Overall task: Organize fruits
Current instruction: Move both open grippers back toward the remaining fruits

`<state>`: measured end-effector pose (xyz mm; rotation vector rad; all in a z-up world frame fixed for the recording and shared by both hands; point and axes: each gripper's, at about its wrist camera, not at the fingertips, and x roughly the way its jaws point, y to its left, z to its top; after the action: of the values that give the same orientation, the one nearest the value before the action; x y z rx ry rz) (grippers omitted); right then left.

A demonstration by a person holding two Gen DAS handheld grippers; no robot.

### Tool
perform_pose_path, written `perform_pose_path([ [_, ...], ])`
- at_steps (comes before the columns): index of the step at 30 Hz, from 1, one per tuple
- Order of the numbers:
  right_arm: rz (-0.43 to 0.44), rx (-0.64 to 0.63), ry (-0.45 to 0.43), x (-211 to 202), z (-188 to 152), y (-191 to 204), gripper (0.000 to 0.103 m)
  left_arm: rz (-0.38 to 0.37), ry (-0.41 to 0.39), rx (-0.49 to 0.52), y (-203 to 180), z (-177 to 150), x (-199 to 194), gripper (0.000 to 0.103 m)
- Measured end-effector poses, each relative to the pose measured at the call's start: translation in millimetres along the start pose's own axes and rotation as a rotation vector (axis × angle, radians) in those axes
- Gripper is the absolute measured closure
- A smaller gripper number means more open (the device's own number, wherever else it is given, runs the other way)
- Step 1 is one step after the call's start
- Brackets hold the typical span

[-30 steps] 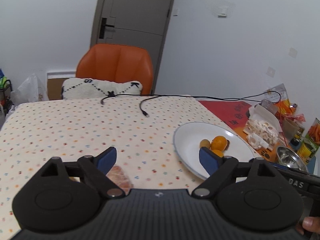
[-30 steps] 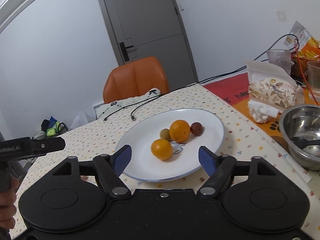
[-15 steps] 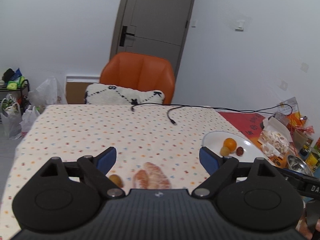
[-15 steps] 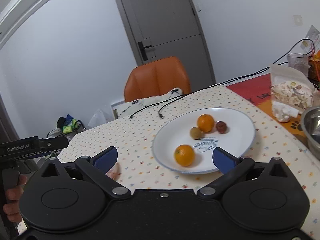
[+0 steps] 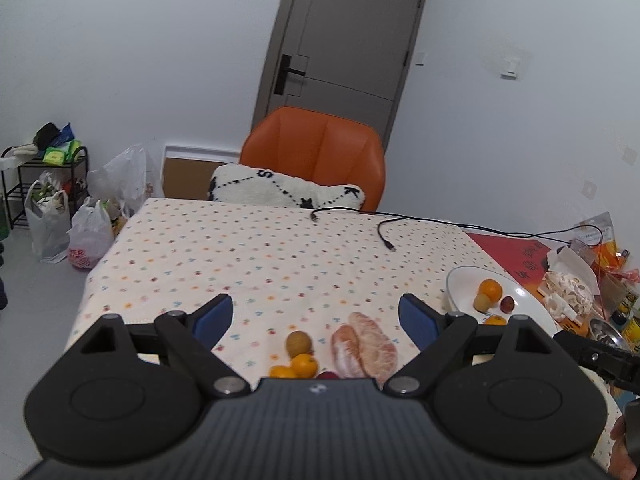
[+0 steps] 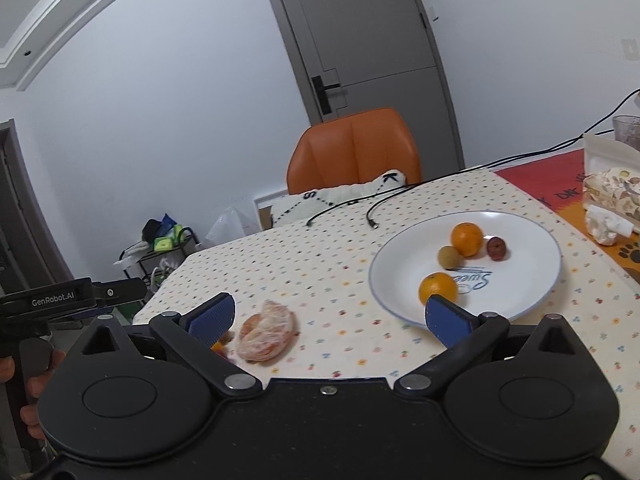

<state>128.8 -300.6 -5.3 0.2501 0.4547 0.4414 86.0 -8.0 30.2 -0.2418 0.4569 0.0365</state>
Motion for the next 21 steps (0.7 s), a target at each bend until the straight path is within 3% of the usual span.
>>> perform_pose_path([
  [11, 0.037, -0.023, 0.034, 7, -7, 26, 0.0, 0.01, 0.007, -0.028, 27, -6, -16, 0.014],
  [21, 0.063, -0.046, 0.074, 17, -14, 43, 0.0, -0.021, 0.069, -0.04, 43, -18, -10, 0.014],
])
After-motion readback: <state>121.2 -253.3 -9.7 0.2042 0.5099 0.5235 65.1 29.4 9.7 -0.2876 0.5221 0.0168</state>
